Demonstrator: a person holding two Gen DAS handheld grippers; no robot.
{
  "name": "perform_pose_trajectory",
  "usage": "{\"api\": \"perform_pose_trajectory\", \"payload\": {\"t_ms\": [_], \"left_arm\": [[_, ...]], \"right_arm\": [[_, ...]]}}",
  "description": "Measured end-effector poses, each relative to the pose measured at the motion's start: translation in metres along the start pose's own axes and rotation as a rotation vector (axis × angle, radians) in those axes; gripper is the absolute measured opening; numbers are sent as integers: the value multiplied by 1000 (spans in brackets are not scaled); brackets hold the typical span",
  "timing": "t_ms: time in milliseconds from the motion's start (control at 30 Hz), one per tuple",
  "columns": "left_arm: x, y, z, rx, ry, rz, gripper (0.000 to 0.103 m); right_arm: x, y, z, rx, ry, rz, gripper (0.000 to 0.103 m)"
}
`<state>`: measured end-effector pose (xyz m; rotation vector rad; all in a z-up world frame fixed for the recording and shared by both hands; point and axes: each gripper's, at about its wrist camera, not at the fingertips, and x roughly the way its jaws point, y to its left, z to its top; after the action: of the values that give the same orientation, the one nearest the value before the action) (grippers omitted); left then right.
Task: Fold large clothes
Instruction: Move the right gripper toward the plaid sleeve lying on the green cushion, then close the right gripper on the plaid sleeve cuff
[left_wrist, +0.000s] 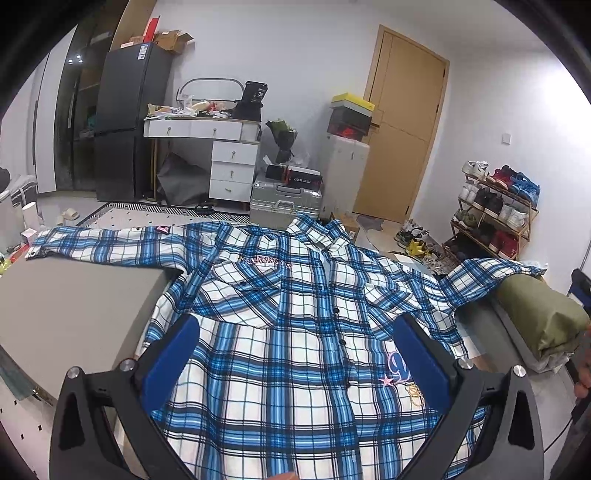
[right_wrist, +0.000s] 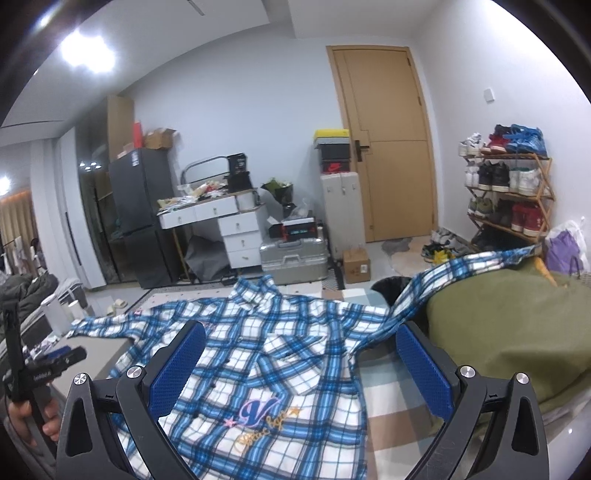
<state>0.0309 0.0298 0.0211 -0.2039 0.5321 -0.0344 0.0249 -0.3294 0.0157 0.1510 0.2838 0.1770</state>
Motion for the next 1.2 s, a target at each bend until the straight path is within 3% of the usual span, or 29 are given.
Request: {"api": "perform_pose_trajectory", "payload": {"t_ms": [267, 467, 700, 733, 800, 833, 967, 1200], "left_arm": [[6, 15, 14, -48, -7, -17, 102], [12, 15, 11, -58, 5, -46, 102], [19, 7, 18, -68, 43, -74, 102], [18, 3, 22, -70, 40, -93, 102], [18, -6, 26, -57, 26, -109, 102], [20, -11, 27, -44, 26, -106, 102], [40, -28, 20, -8, 78, -113, 102], [60, -43, 20, 16, 128, -86, 102]], "right_arm": [[4, -19, 35, 117, 24, -64, 103], [22, -63, 43, 243, 103, -124, 103], [24, -119, 80, 380, 115, -176, 103], [25, -122, 85, 383, 115, -183, 103], [33, -129, 99, 312, 103, -291, 103], [42, -131, 101, 270, 125, -352, 103], [82, -142, 89, 196, 225, -458, 103], [102, -144, 81, 179, 230, -441, 103]]}}
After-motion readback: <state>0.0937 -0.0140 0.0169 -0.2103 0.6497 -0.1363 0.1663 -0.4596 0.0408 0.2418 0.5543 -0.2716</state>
